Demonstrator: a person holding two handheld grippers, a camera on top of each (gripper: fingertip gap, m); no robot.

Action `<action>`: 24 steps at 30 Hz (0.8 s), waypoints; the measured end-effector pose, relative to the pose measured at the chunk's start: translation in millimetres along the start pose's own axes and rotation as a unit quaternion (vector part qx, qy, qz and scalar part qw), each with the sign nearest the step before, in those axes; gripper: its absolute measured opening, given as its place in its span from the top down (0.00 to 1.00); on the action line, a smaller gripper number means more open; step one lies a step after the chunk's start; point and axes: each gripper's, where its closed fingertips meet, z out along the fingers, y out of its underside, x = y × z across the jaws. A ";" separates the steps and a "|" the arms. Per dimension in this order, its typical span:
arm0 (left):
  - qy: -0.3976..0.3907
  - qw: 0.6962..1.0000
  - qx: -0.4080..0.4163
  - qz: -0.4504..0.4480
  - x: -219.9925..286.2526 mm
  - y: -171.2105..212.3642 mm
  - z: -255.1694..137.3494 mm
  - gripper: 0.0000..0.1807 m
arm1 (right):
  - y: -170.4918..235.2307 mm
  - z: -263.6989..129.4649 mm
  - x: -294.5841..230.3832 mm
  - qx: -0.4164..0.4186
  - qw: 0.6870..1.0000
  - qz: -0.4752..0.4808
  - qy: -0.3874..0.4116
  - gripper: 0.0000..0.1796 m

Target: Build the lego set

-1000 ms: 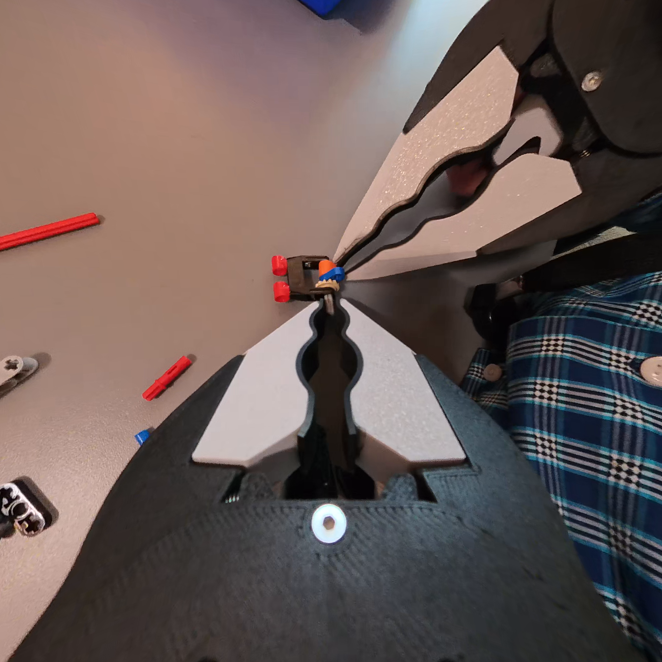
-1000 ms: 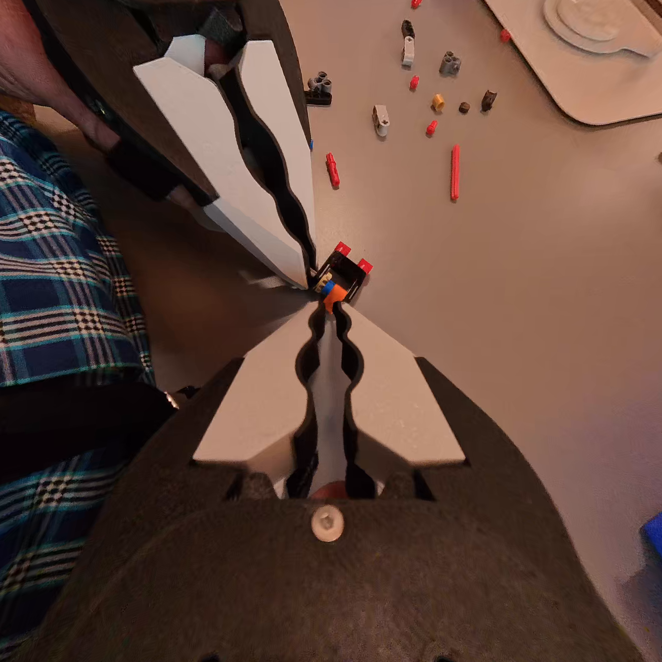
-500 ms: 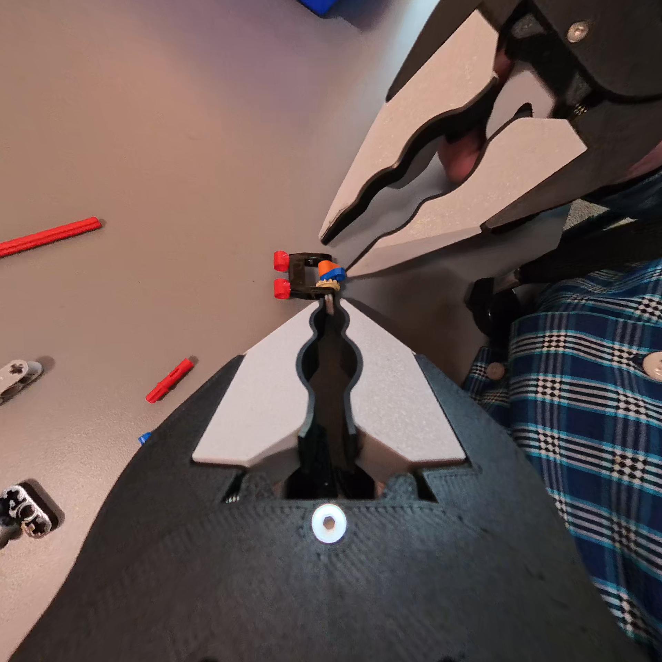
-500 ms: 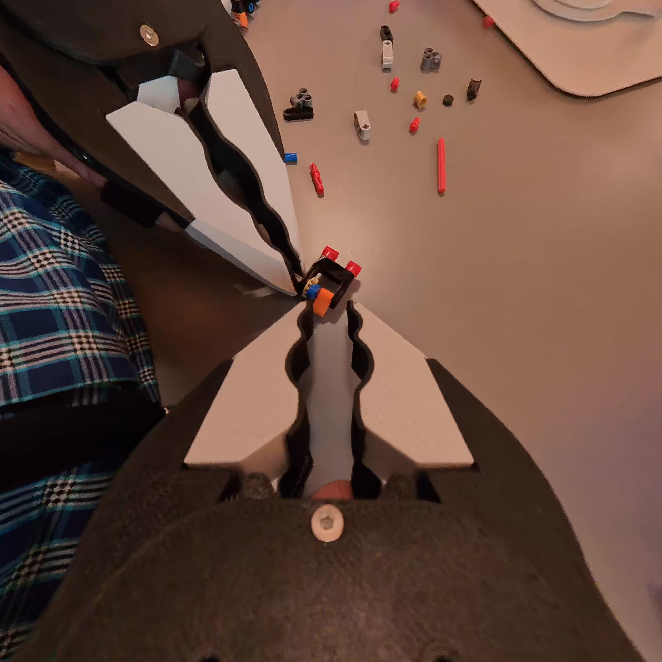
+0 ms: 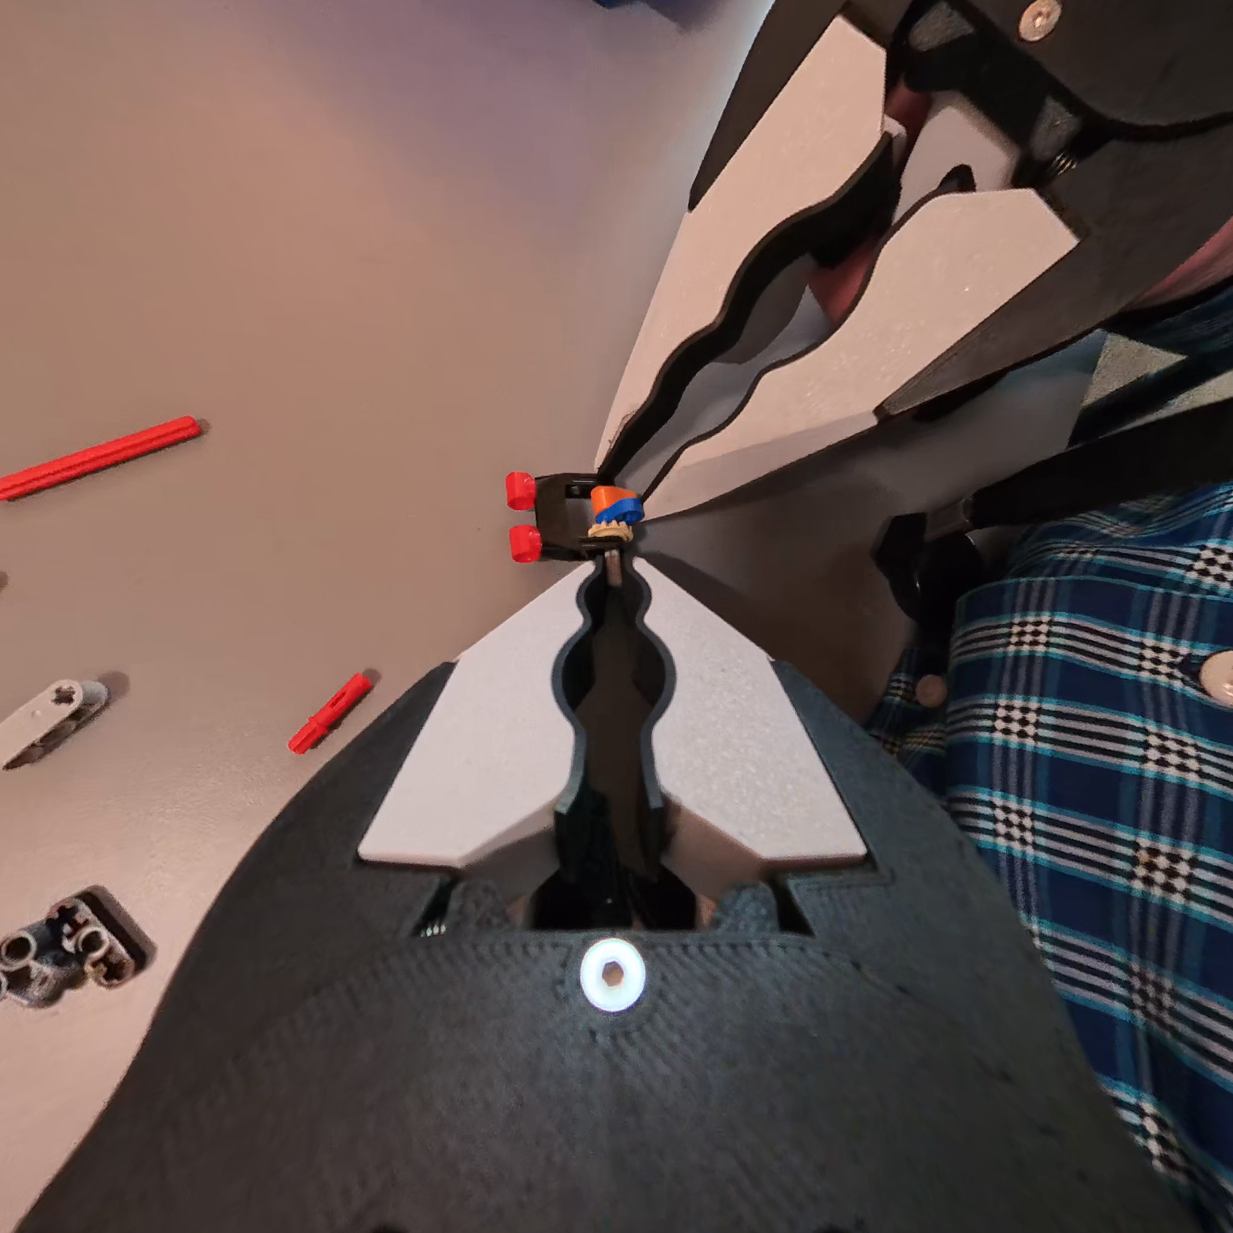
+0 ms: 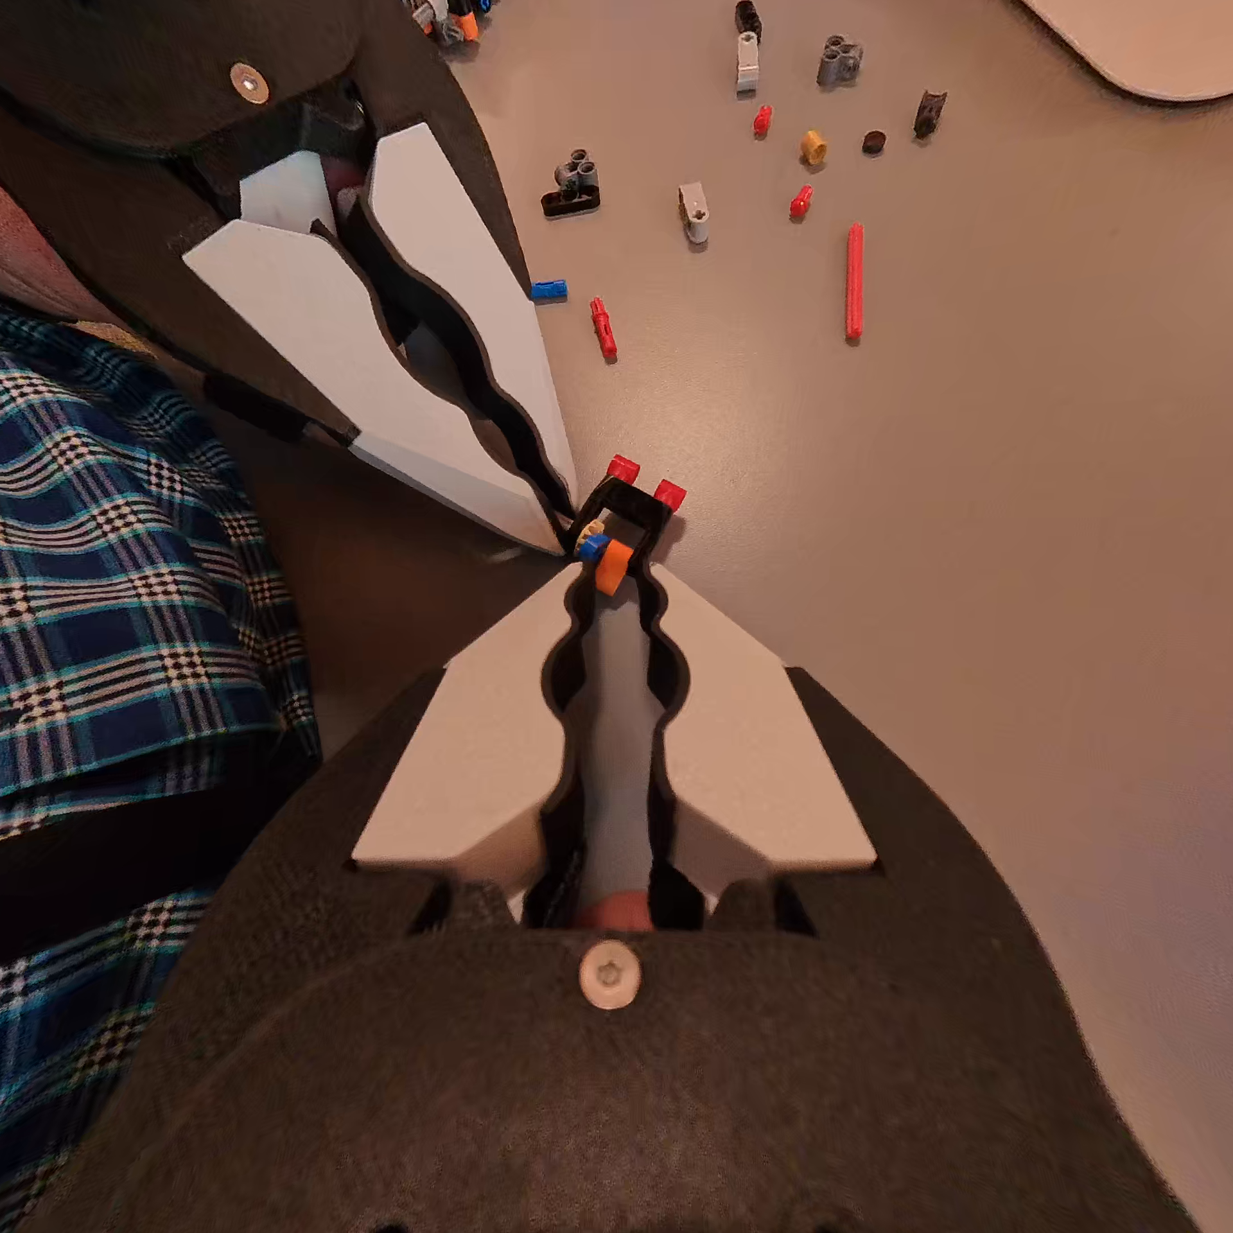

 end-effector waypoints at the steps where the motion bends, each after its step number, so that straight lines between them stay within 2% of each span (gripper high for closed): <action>1: -0.003 1.000 -0.005 0.005 0.0 0.1 0.1 0.99 | -0.1 -0.1 0.0 0.000 1.000 -0.001 0.001 0.95; 5: -0.012 1.000 -0.025 0.014 -0.7 0.7 0.2 0.99 | -2.9 -2.1 2.6 0.010 1.000 -0.002 0.015 1.00; 24: -0.039 0.997 -0.061 0.035 -2.5 0.8 0.6 0.99 | -2.4 1.3 1.5 0.007 1.000 0.002 0.014 0.99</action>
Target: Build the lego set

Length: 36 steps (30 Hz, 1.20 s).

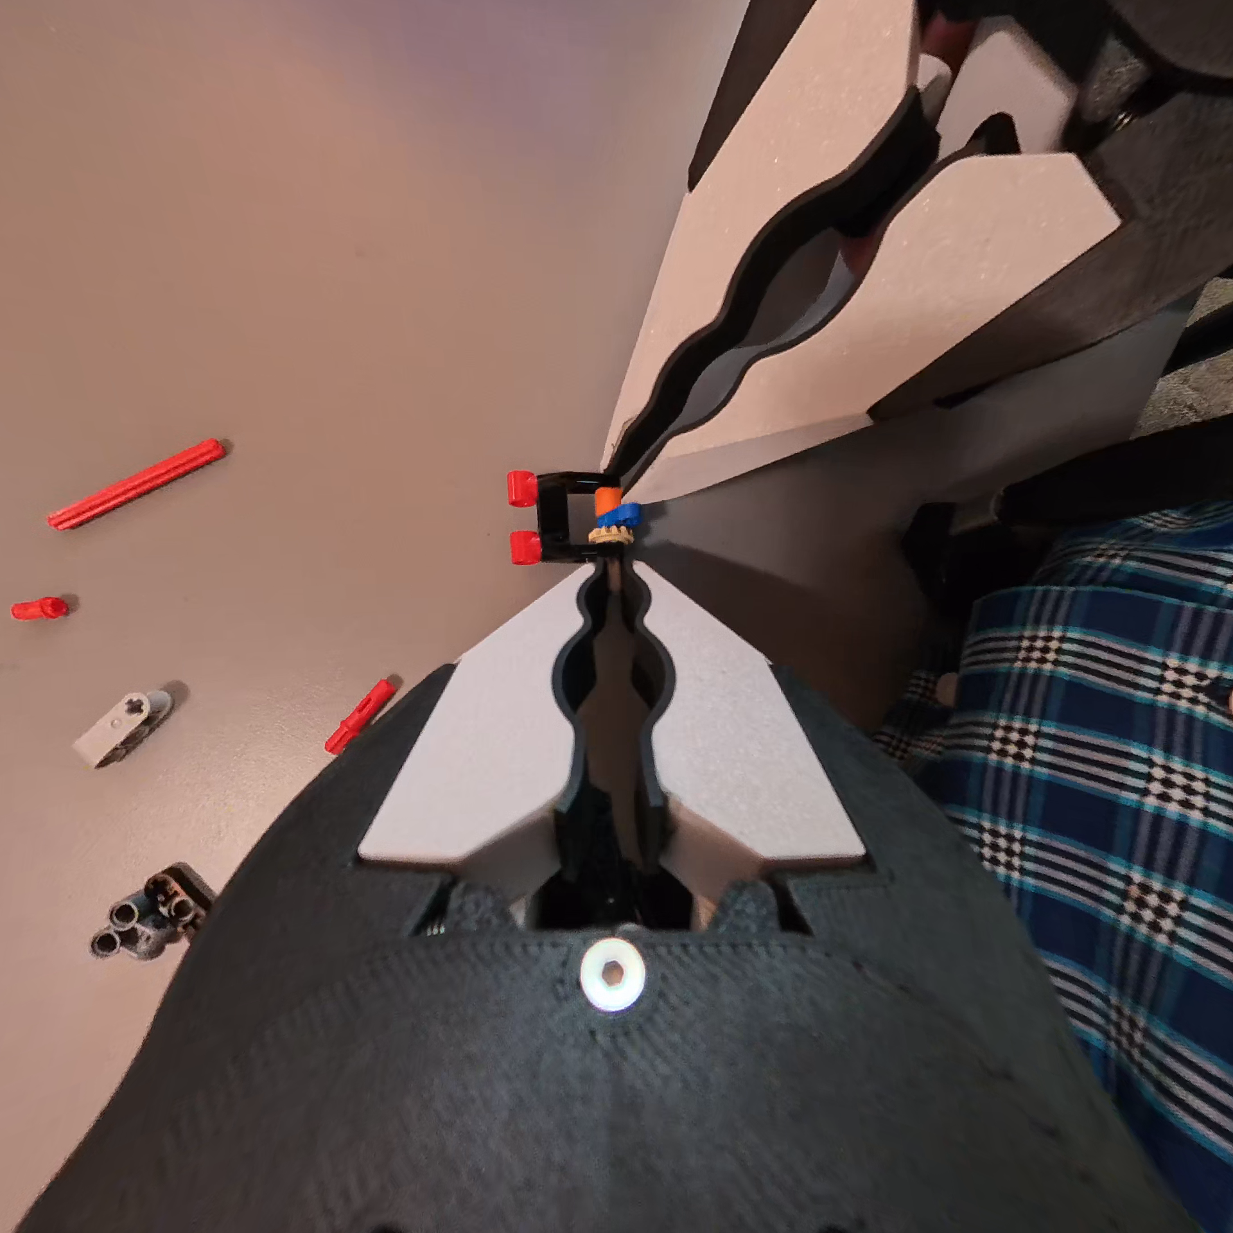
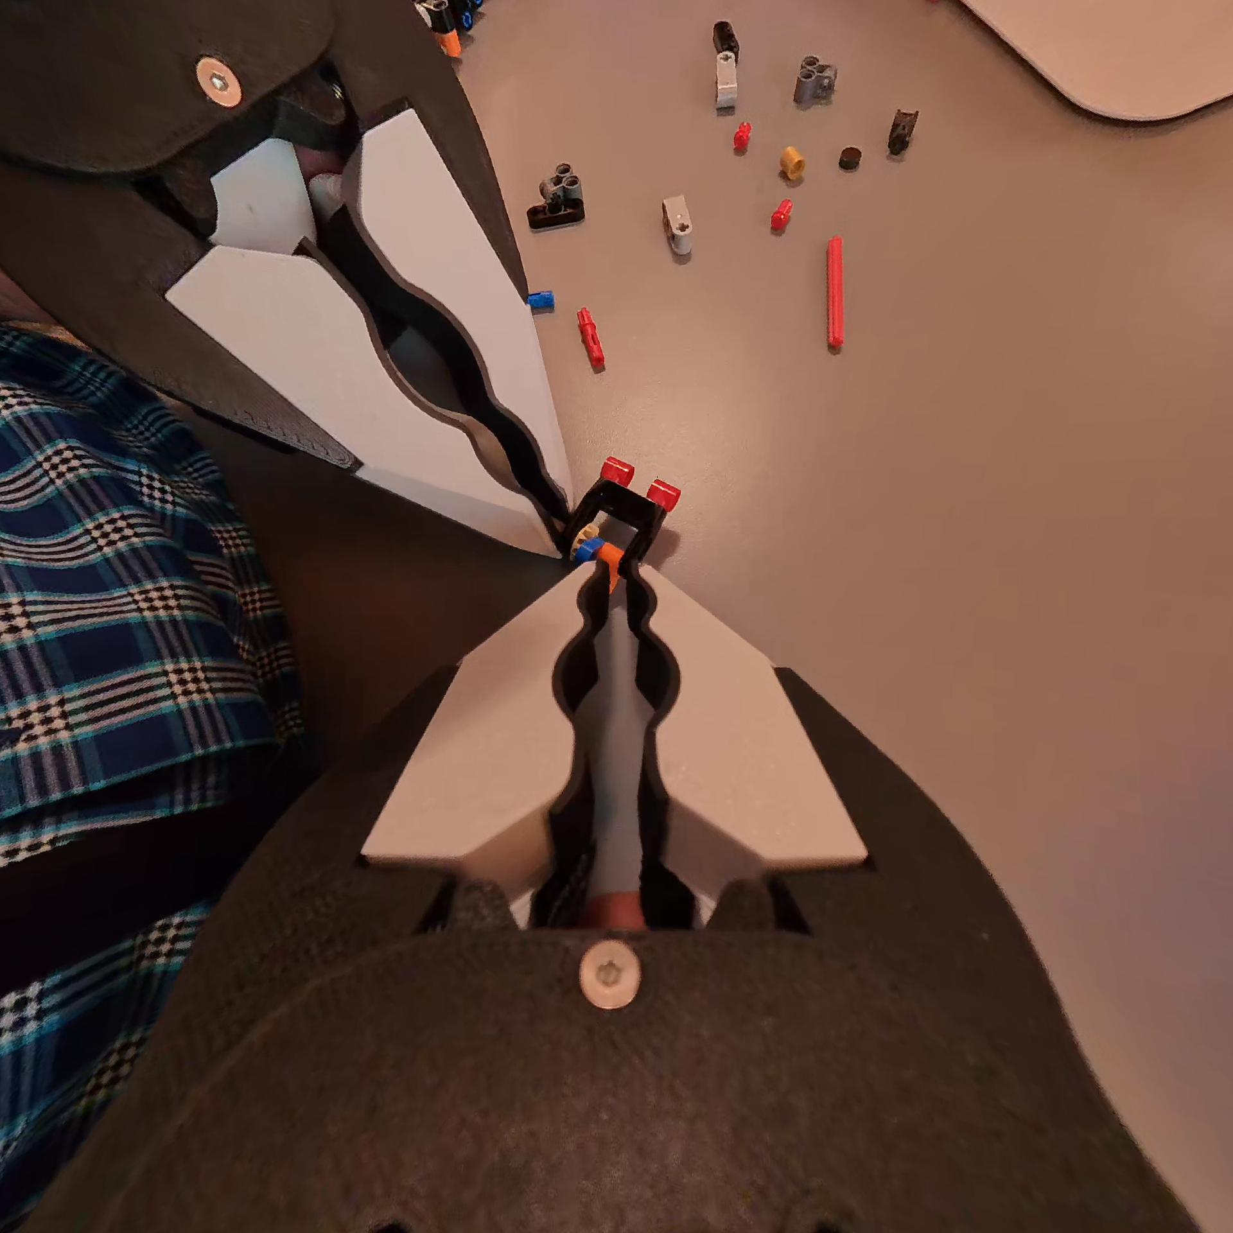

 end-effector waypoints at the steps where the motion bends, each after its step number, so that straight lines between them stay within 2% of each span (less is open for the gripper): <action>1: -0.002 1.000 -0.002 0.003 -0.1 0.0 0.1 0.99 | 0.1 0.2 0.0 0.000 1.000 0.001 -0.001 0.99; 26: -0.035 0.999 -0.018 0.038 -5.2 -3.0 2.7 1.00 | 0.5 6.1 4.0 -0.003 1.000 0.014 -0.004 0.99; 31: 0.001 1.000 -0.001 0.004 -6.9 -1.0 1.4 0.99 | -2.1 6.8 6.0 0.005 1.000 0.027 -0.008 1.00; 36: 0.010 1.000 0.017 -0.007 -7.2 -2.5 0.1 0.99 | -3.6 4.5 6.3 0.014 0.999 0.040 -0.018 0.97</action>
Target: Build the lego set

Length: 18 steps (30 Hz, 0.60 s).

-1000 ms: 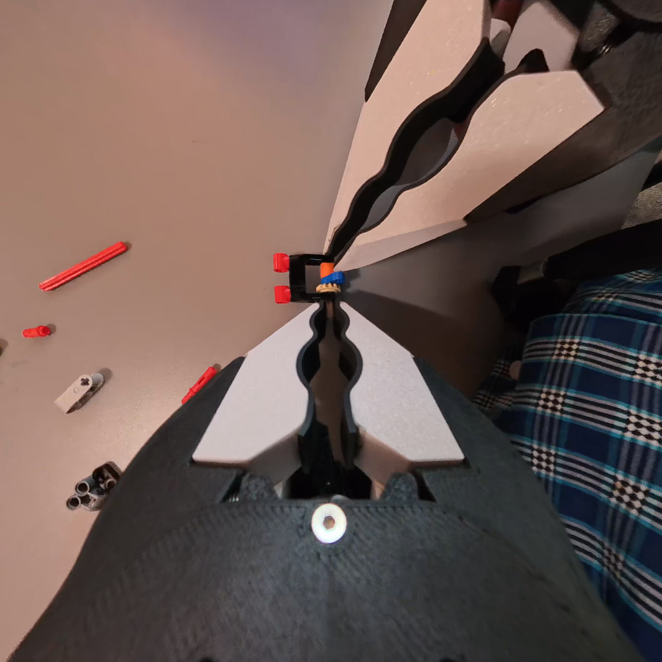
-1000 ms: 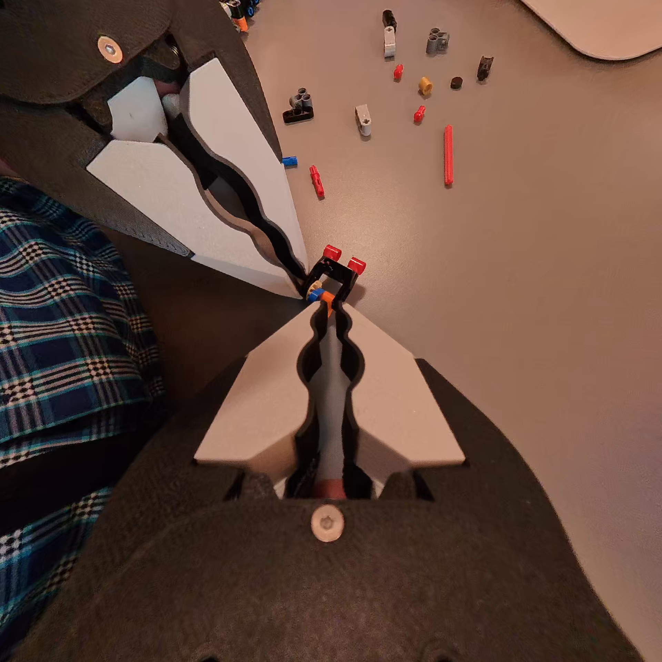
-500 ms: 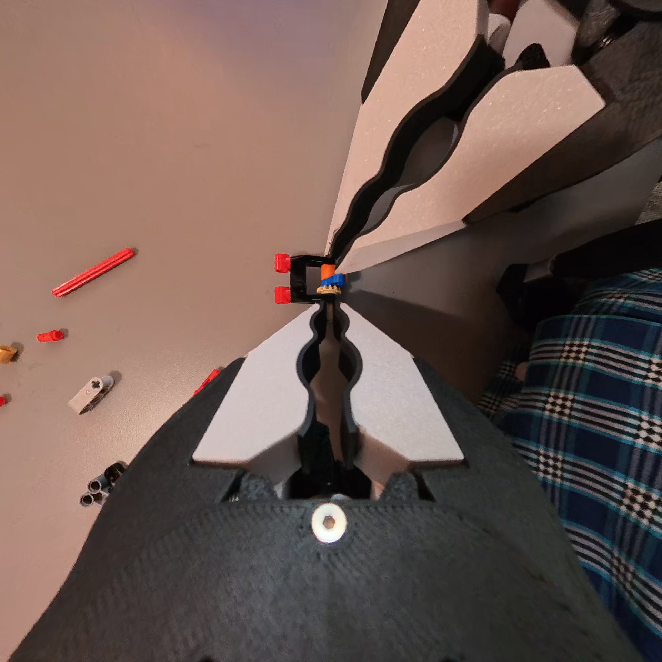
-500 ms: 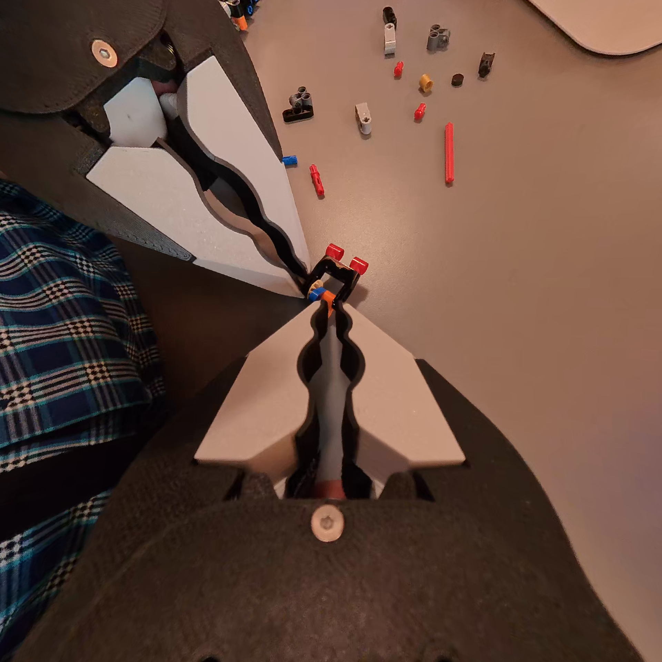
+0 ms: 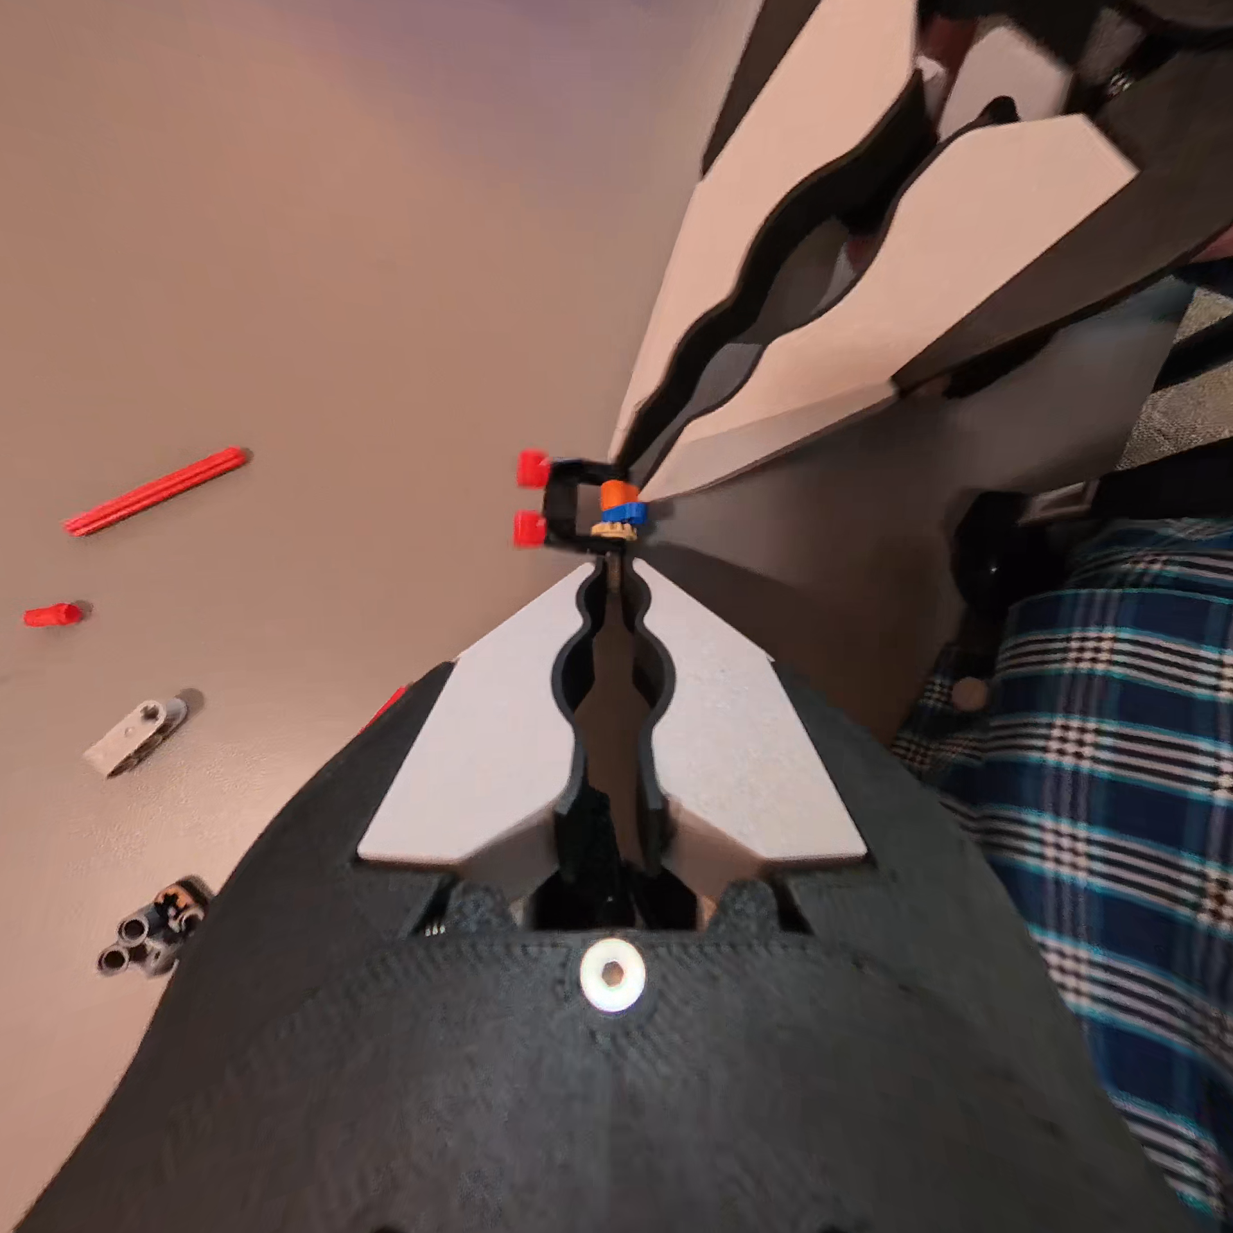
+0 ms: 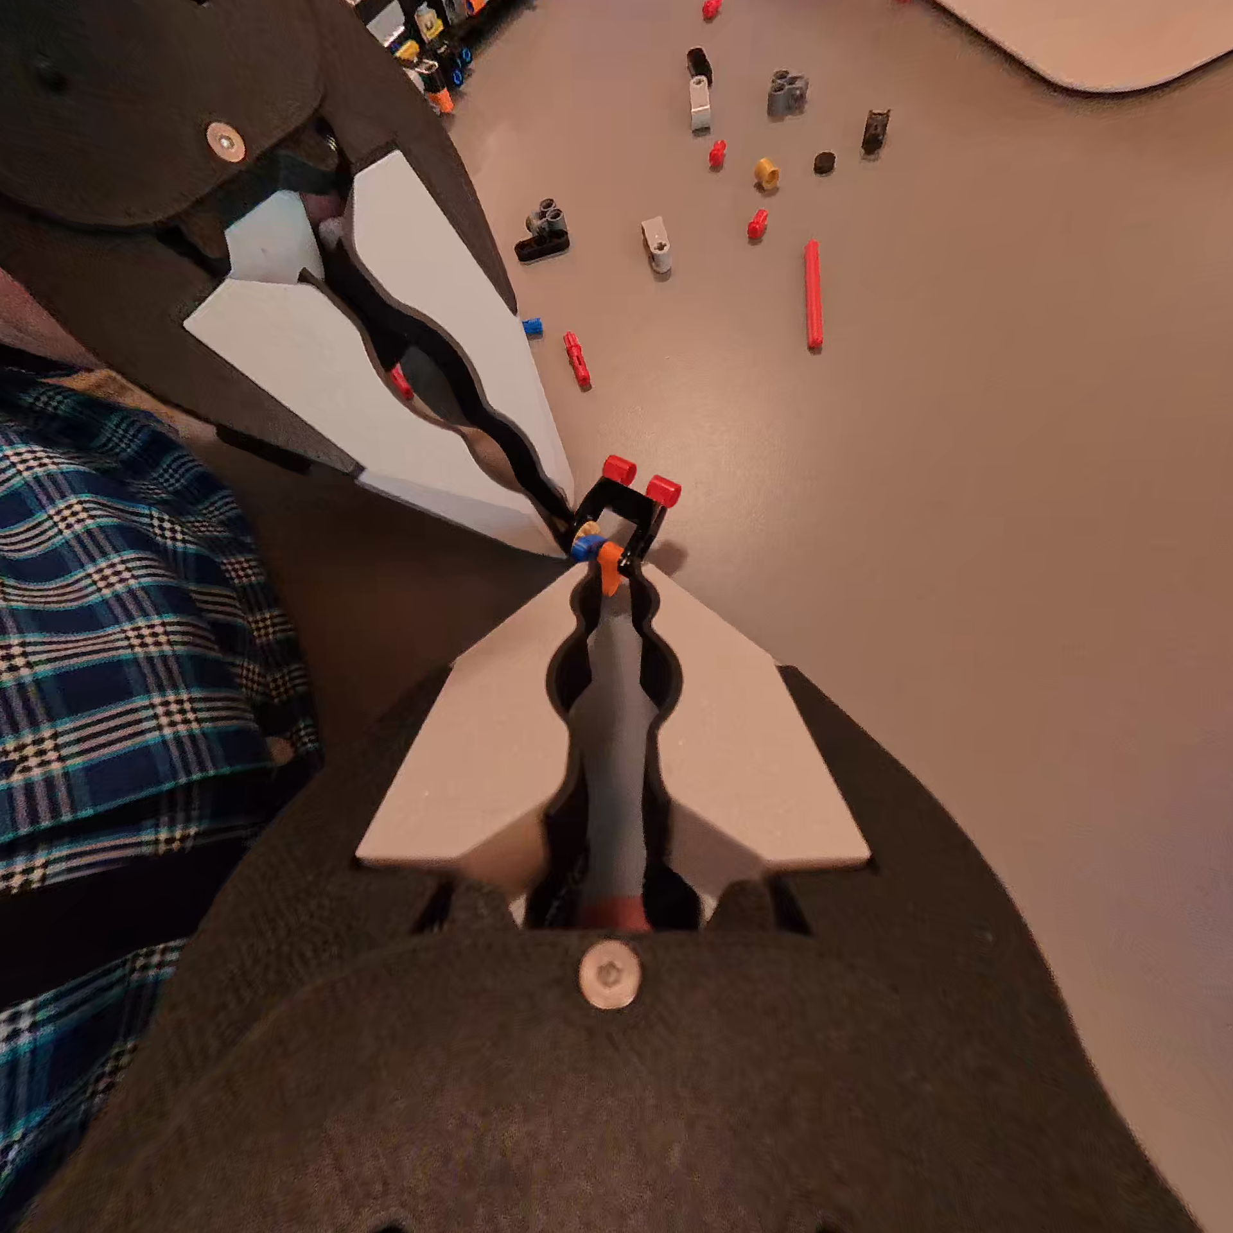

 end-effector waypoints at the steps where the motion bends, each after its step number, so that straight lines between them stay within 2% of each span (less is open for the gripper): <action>1: 0.000 1.000 0.000 -0.002 -1.2 1.6 -0.9 0.99 | 0.9 -0.5 -0.4 -0.001 1.000 0.001 -0.002 0.97; 12: 0.006 1.000 0.009 -0.024 -1.0 9.3 -10.4 0.94 | 0.6 -0.5 4.7 -0.003 1.000 0.010 -0.012 0.98; 18: -0.012 1.000 0.006 -0.017 -1.1 11.2 -6.9 0.98 | 0.0 6.9 10.5 -0.022 0.999 0.009 -0.027 1.00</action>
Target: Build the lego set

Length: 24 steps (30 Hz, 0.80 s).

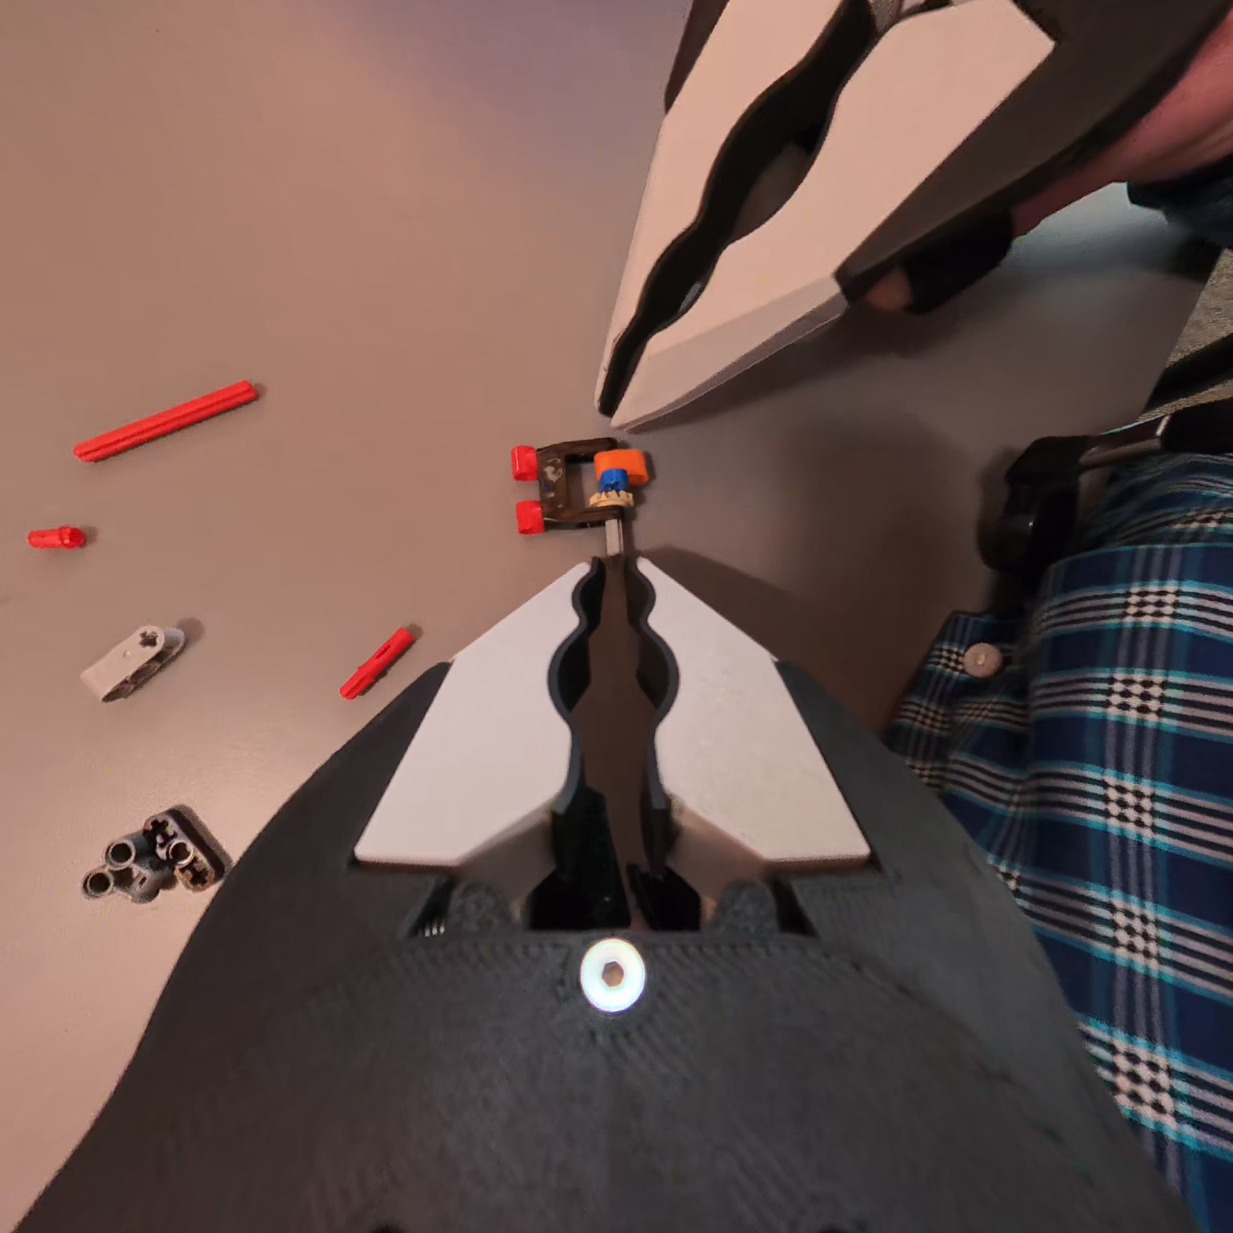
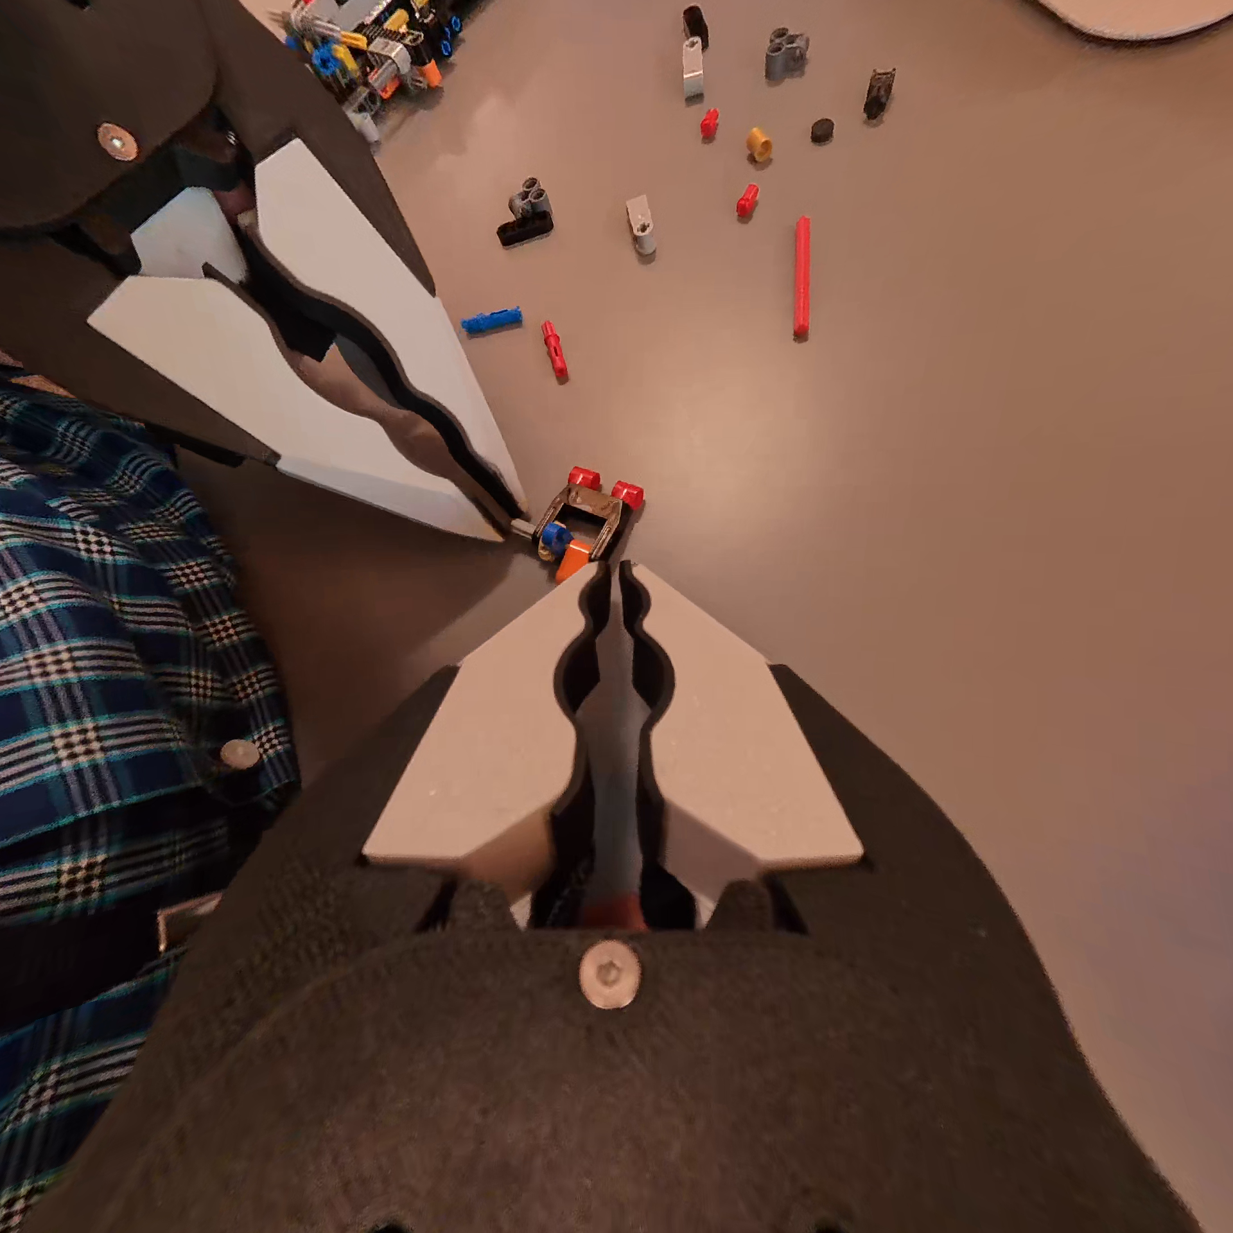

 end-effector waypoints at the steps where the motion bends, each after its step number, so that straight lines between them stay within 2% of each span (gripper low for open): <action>1: -0.004 1.000 0.000 0.002 -0.3 -0.2 0.3 0.98 | -0.1 0.8 0.1 -0.003 1.000 0.000 -0.004 1.00; 24: -0.040 0.999 0.001 0.029 -15.7 -3.2 3.0 1.00 | 4.1 7.5 -4.6 -0.030 0.999 -0.021 -0.020 1.00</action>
